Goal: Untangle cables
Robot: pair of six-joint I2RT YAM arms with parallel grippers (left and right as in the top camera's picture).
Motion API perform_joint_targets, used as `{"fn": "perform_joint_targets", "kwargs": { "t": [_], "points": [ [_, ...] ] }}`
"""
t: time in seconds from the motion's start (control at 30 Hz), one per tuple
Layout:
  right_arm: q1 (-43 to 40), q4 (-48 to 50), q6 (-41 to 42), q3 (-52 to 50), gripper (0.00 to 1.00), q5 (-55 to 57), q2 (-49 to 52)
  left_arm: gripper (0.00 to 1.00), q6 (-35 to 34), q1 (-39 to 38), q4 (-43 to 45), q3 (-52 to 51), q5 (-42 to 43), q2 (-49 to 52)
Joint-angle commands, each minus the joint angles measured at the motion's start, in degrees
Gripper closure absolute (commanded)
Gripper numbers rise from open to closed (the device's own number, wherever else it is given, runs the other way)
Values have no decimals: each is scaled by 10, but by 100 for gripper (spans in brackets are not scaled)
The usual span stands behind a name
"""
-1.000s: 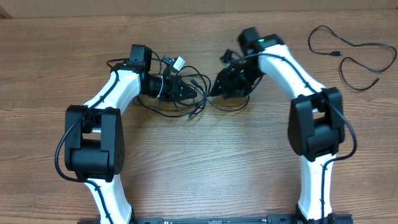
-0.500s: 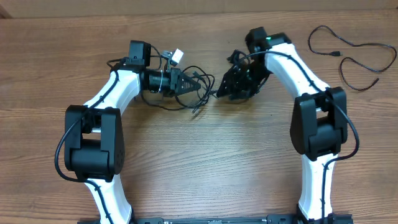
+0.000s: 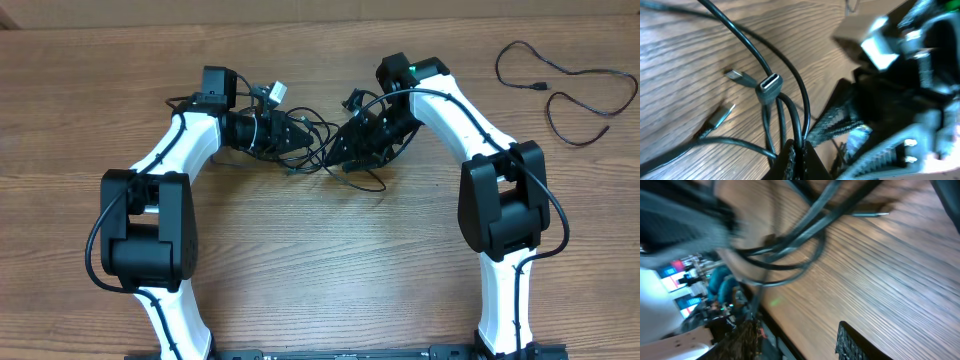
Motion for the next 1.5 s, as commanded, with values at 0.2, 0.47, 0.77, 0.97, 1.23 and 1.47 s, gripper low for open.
{"fn": "perform_joint_targets", "kwargs": {
  "t": [0.2,0.47,0.77,0.97,1.23,1.47],
  "points": [
    [2,25,-14,-3,49,-6,-10,96,1,-51,-84,5,-201,3],
    [0,24,16,-3,47,98,-10,63,-16,-68,-99,-14,-239,4],
    [-62,2,23,-3,44,147,-10,33,-9,-102,-280,179,-421,3],
    [-143,8,31,-3,41,147,-10,33,19,-191,-290,195,-555,13],
    [-217,3,31,-3,40,146,-10,27,22,-263,-286,194,-641,103],
    [-200,4,31,-3,39,147,-10,83,9,-262,-245,203,-639,129]
  ]
}}
